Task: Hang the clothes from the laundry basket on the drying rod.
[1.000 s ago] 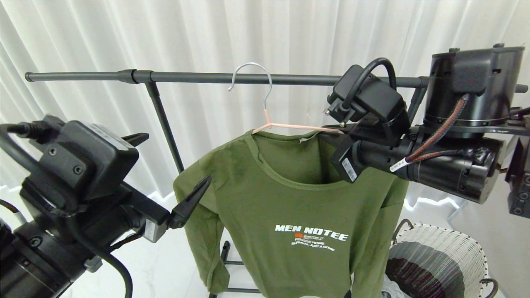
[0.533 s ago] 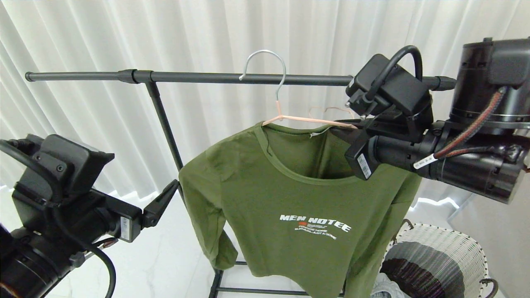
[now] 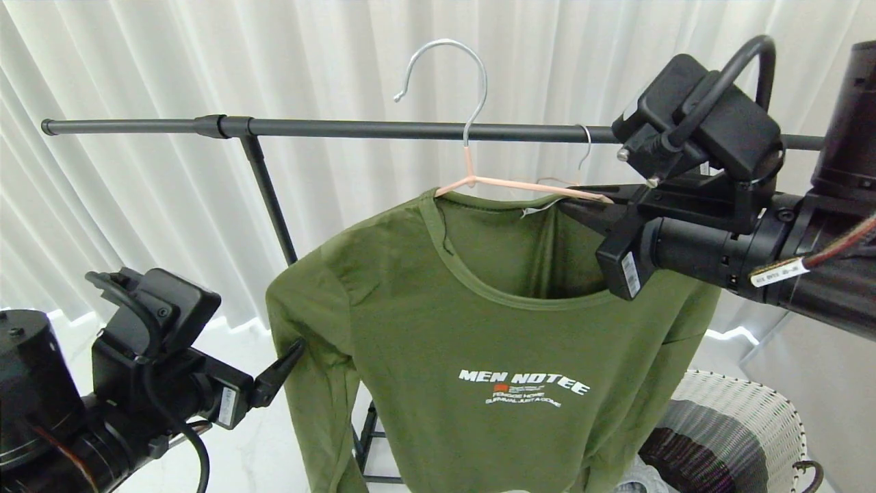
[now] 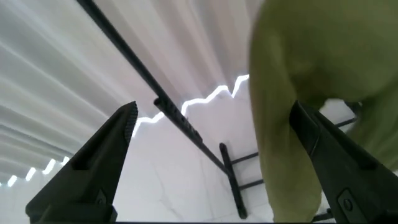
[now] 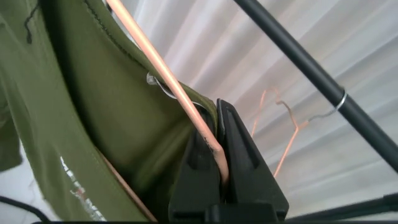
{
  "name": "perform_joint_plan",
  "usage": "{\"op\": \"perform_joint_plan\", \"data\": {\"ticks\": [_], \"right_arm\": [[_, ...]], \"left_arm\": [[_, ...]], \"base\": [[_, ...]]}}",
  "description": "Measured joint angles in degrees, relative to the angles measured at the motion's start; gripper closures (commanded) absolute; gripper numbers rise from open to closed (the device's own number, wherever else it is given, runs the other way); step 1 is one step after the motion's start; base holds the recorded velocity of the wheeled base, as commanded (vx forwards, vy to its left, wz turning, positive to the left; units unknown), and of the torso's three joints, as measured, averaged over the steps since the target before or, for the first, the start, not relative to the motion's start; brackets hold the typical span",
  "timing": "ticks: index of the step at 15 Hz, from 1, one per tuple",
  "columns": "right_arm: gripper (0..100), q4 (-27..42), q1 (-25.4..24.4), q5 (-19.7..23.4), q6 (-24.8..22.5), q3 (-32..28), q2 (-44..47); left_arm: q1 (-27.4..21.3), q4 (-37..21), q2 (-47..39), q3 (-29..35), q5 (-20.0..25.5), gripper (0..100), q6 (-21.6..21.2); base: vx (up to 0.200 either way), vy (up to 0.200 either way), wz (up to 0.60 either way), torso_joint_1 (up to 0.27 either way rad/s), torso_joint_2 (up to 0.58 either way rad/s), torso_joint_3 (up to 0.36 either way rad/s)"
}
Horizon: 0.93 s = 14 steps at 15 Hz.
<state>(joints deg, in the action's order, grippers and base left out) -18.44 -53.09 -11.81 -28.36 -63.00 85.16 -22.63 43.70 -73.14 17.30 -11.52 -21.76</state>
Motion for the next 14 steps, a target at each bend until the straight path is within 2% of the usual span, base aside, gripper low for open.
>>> {"op": "perform_joint_plan", "data": {"ticks": [2, 3, 9, 14], "right_arm": [[100, -0.4, -1.3, -0.1, -0.1, 0.0, -0.2], [100, -0.4, -1.7, -0.2, -0.1, 0.0, -0.3], [100, -0.3, -2.1, -0.9, 0.0, 0.3, -0.5], [100, -0.3, -0.2, -6.2, 0.0, 3.0, -1.5]], "left_arm": [[0.4, 0.1, -0.8, 0.5, 0.2, 0, 1.8], [0.5, 0.0, -0.9, 0.5, 0.4, 100, 1.9], [0.7, 0.1, -0.2, -0.1, 0.4, 100, 2.2], [0.6, 0.1, 4.5, -2.2, 0.4, 100, 2.1]], "base": [[0.000, 0.000, 0.00, 0.000, 0.00, 0.000], [0.000, 0.000, 0.00, 0.000, 0.00, 0.000], [0.000, 0.000, 0.00, 0.000, 0.00, 0.000], [0.000, 0.000, 0.00, 0.000, 0.00, 0.000]]}}
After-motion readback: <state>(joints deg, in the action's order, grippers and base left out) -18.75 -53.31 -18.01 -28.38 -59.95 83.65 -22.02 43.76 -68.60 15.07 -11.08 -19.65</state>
